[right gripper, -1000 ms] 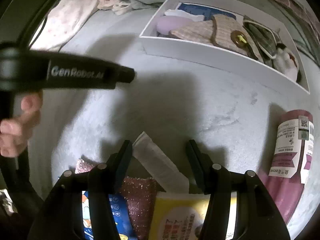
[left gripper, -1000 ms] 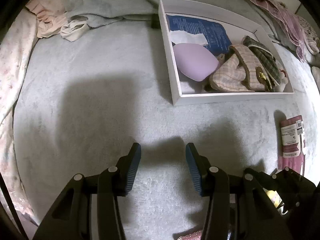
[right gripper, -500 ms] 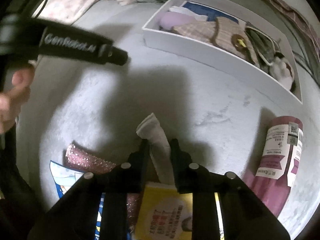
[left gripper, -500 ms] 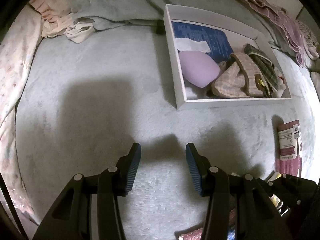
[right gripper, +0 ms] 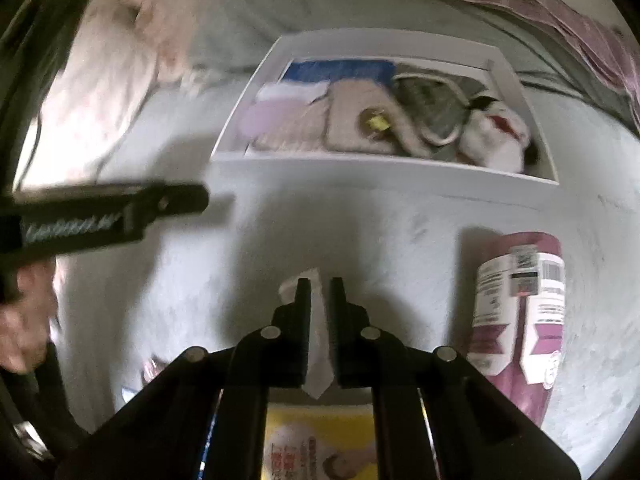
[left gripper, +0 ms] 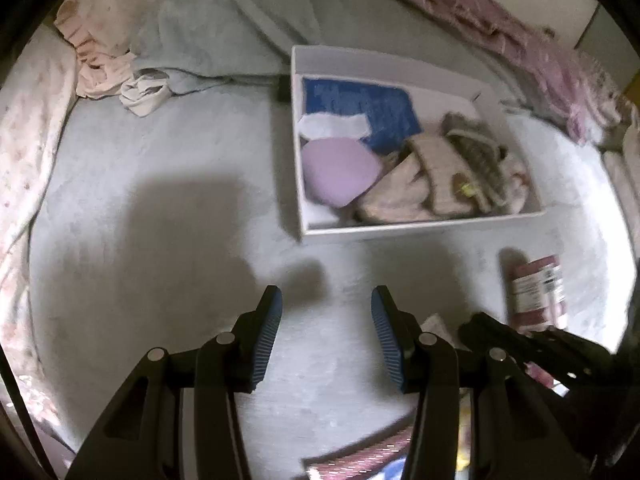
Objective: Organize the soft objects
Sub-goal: 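Lift the tissue strip and carry it over the tray with right tool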
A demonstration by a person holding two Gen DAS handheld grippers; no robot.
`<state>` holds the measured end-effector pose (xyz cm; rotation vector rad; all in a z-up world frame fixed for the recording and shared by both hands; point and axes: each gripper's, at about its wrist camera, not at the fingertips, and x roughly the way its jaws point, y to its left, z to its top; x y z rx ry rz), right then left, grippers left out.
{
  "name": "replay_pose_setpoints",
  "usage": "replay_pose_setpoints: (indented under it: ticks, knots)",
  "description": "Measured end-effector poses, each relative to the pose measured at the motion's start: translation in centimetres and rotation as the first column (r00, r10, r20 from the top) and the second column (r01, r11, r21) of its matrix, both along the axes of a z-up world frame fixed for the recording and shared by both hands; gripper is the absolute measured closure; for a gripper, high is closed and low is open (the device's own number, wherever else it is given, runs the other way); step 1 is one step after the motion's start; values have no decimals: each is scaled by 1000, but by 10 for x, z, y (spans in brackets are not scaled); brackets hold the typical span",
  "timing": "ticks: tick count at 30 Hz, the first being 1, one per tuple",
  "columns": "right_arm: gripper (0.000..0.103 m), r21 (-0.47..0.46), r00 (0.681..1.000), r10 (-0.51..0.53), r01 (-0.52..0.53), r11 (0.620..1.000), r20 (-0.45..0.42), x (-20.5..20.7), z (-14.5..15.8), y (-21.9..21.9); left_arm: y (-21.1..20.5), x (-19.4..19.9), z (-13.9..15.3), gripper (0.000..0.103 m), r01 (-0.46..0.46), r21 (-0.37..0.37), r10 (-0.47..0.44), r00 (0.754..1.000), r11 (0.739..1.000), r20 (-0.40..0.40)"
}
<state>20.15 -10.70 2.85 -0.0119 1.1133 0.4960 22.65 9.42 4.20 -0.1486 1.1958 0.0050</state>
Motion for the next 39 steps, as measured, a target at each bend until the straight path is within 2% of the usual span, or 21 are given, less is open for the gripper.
replay_pose_setpoints:
  ticks: [2, 4, 7, 9, 10, 11, 13, 16, 19, 21, 23, 24, 26, 27, 31, 34, 39]
  knots:
    - [93, 56, 999, -41, 42, 998, -5, 3, 2, -11, -3, -3, 8, 57, 1, -34, 0, 1000, 999, 24]
    - [93, 106, 998, -55, 57, 993, -23, 4, 0, -24, -8, -6, 15, 57, 13, -25, -12, 999, 1000, 49]
    - [93, 96, 999, -29, 33, 995, -43, 6, -2, -17, -14, -10, 25, 57, 11, 17, -13, 997, 1000, 78]
    - [88, 56, 999, 1, 1, 998, -47, 3, -3, -14, -18, -13, 29, 57, 14, 36, -18, 996, 999, 90]
    - [81, 35, 999, 15, -13, 999, -50, 2, -5, -9, -20, -13, 30, 57, 19, 42, -23, 995, 999, 93]
    - [68, 8, 998, 35, -35, 999, -52, 0, -7, -4, -20, -13, 31, 57, 23, 46, -28, 995, 999, 94]
    - [59, -36, 996, 80, -81, 996, -48, -5, -12, 9, -22, -12, 31, 57, 34, 50, -39, 995, 998, 94]
    - [59, -88, 988, 151, -154, 984, -45, -15, -15, 20, -21, -11, 28, 57, 33, 50, -37, 996, 998, 79]
    - [59, -145, 982, 175, -185, 972, -75, -19, -25, 27, -19, -10, 26, 57, 15, 62, -19, 998, 998, 65]
    - [65, -177, 982, 179, -187, 966, -59, -21, -26, 29, -18, -11, 26, 57, 8, 68, -13, 998, 998, 65]
    - [79, -210, 984, 171, -176, 962, -44, -22, -26, 30, -17, -12, 27, 57, 5, 67, -10, 997, 998, 72]
    - [82, -213, 986, 161, -167, 963, -43, -21, -27, 29, -16, -12, 27, 57, 4, 64, -9, 997, 998, 73]
    - [90, -195, 990, 136, -142, 970, -47, -18, -26, 25, -15, -14, 30, 57, 2, 58, -7, 996, 998, 85]
    - [90, -181, 992, 116, -123, 976, -47, -16, -26, 21, -14, -15, 31, 57, 0, 57, -5, 996, 998, 92]
    - [91, -126, 996, 77, -81, 989, -33, -11, -18, 8, -10, -15, 34, 57, -1, 36, -3, 994, 999, 113]
    - [91, -72, 999, 47, -48, 996, -19, -7, -8, -2, -6, -16, 37, 57, 10, -2, -9, 987, 1000, 160]
    - [91, -15, 1000, -3, 3, 1000, -10, -9, 0, -16, -3, -10, 31, 57, 13, -34, -6, 981, 999, 193]
